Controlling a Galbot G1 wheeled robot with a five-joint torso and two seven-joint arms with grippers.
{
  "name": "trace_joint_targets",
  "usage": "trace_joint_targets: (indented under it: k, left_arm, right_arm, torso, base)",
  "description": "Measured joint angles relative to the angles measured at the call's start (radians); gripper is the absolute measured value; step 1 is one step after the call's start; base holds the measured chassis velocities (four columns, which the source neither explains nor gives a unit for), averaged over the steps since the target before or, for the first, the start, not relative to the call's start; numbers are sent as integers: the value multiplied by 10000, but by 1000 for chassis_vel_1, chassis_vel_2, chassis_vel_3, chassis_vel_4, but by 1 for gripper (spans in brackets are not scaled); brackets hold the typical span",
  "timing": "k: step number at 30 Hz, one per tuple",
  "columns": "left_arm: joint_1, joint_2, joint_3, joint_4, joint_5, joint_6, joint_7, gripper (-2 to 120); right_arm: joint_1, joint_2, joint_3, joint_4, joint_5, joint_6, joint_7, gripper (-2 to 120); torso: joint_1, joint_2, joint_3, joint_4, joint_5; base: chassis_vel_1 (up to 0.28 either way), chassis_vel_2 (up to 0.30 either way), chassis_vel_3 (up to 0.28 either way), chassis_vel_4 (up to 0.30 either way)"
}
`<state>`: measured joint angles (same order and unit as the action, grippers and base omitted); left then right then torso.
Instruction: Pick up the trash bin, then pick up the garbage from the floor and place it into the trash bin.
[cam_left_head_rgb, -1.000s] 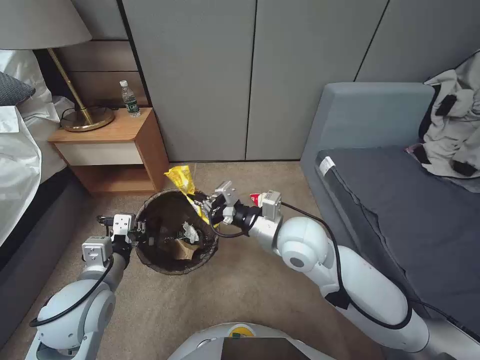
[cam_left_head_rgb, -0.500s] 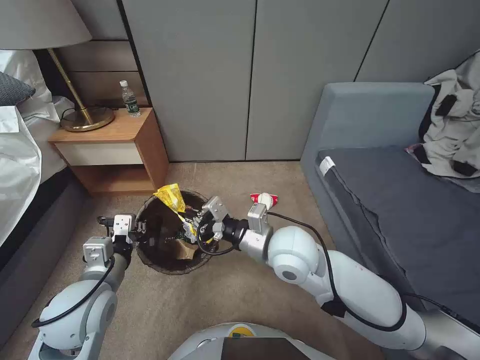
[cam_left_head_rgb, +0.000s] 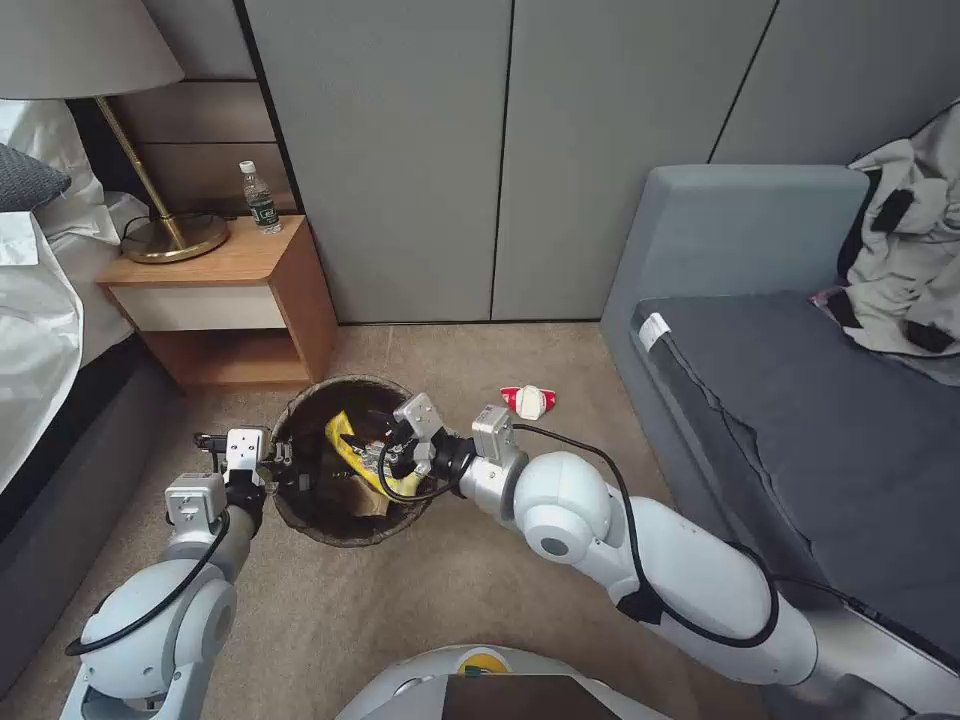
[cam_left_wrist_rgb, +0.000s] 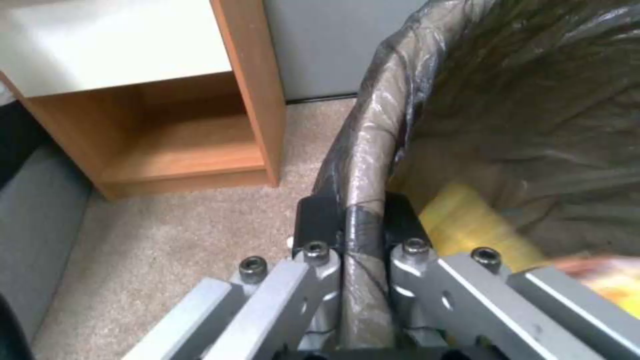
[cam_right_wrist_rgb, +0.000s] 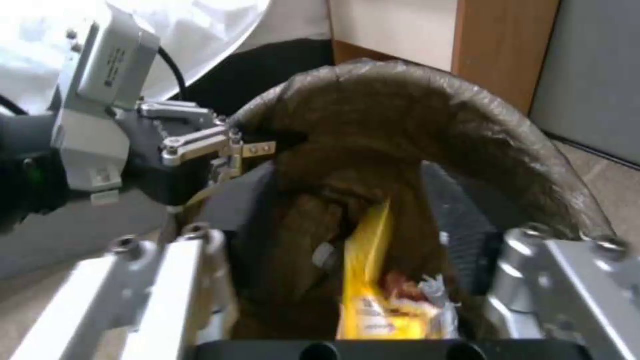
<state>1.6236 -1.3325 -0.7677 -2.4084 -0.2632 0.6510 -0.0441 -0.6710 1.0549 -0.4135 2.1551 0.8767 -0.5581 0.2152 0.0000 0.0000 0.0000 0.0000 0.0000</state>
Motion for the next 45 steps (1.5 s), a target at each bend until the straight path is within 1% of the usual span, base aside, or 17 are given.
trace_joint_targets:
  k: [2,6,7,10,13,18,22,27,30,32,34,37,38,40,42,43,45]
  left_arm:
    - [-9,-12,3,0,10,-1,0,3]
    - [-17,-52,44,0,57,-8,0,3]
    - [-17,-52,44,0,57,-8,0,3]
    - [-30,-68,45,0,70,-13,-1,3]
    - [-40,-77,37,0,71,-16,-1,3]
    - [-43,-119,10,-22,71,-21,-1,3]
    - [-28,-170,-3,-71,72,-29,0,3]
    - [-30,-169,-18,-76,73,-36,4,3]
    - [-25,-180,-44,-87,75,-53,4,3]
    - [5,-216,-33,-115,88,-70,6,3]
    - [12,-234,-28,-121,97,-76,7,3]
    - [57,-319,-20,-181,116,-98,12,3]
    - [57,-319,-20,-181,116,-98,12,3]
    - [81,-334,-19,-213,119,-109,23,3]
    - [117,-339,-19,-290,120,-113,35,3]
    - [117,-339,-19,-290,120,-113,35,3]
    - [144,-337,-29,-348,110,-116,51,3]
  right_arm:
    - [27,40,-3,-18,67,-13,62,61]
    - [151,179,21,-54,272,-32,234,80]
    - [151,179,21,-54,272,-32,234,80]
    - [224,219,52,-13,368,-41,398,94]
    - [242,188,140,70,401,-42,446,99]
    - [246,35,612,380,491,-27,460,100]
    - [44,-440,1586,964,574,138,272,100]
    - [-154,-798,2219,1208,548,266,140,100]
    - [-657,-1234,3051,1401,136,784,11,100]
    - [-1286,-1410,3532,1423,-655,1231,3,100]
    - [-1567,-1433,3722,1434,-923,1327,13,100]
    - [-2960,-1233,4713,1561,-1994,1501,178,100]
    - [-2960,-1233,4713,1561,-1994,1501,178,100]
    - [-3805,-970,5447,1635,-2624,1580,123,100]
    - [-5154,-553,6458,1726,-3409,1809,11,100]
    - [-5154,-553,6458,1726,-3409,1809,11,100]
    - [-6183,-244,7081,1796,-3848,2084,-20,100]
  torso:
    - [0,0,0,0,0]
    - [0,0,0,0,0]
    - [0,0,0,0,0]
    - [0,0,0,0,0]
    - [0,0,0,0,0]
    - [0,0,0,0,1]
    - [0,0,0,0,3]
    - [0,0,0,0,3]
    - [0,0,0,-1,2]
    - [0,0,0,0,3]
    - [0,0,0,-1,3]
    - [0,0,-1,0,3]
    - [0,0,-1,0,3]
    - [0,0,-1,1,3]
    - [0,0,-1,-3,3]
    - [0,0,-1,-3,3]
    - [0,0,-1,-3,3]
  base:
    - [0,0,0,0]
    - [0,0,0,0]
    - [0,0,0,0]
    - [0,0,0,0]
    - [0,0,0,0]
    - [0,0,0,0]
    - [0,0,0,0]
    - [0,0,0,0]
    - [0,0,0,0]
    - [0,0,0,0]
    - [0,0,0,0]
    - [0,0,0,0]
    - [0,0,0,0]
    - [0,0,0,0]
    - [0,0,0,0]
    - [0,0,0,0]
    - [0,0,0,0]
